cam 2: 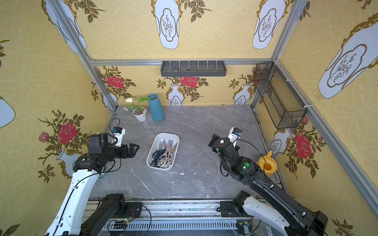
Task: Put the scissors into the storage box
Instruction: Reset both arms
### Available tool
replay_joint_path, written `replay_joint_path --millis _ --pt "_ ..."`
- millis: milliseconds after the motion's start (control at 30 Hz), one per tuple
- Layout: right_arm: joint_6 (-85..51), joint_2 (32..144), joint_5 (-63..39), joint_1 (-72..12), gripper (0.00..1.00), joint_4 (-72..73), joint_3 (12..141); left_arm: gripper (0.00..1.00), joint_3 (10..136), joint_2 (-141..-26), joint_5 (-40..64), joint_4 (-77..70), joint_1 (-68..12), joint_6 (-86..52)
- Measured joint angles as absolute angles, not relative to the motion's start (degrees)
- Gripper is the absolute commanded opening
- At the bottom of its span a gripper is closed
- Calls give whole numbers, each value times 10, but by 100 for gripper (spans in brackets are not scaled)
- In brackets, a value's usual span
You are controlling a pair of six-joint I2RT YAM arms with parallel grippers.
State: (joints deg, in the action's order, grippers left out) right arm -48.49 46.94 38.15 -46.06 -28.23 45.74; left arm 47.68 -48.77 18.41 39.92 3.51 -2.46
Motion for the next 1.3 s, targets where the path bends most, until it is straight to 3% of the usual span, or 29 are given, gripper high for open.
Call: replay_joint_path --millis 300,467,567,733,800,967,1300 --pt "-509 472 382 -453 97 -323 434 100 447 -498 156 369 70 -29" --pt "-374 481 364 -443 97 -255 365 100 410 -531 119 308 90 -56" --pt "-234 488 333 -373 97 -148 297 100 397 -568 109 251 90 -68" --pt "-98 509 205 -138 97 52 183 100 369 -616 95 147 91 -86" --pt "-72 540 148 -79 97 115 164 100 362 -624 95 118 91 -90" --pt "-23 647 48 -29 97 267 147 100 349 -636 95 56 90 -90" --pt "-13 772 -41 50 97 496 86 100 305 -604 94 34 90 -62"
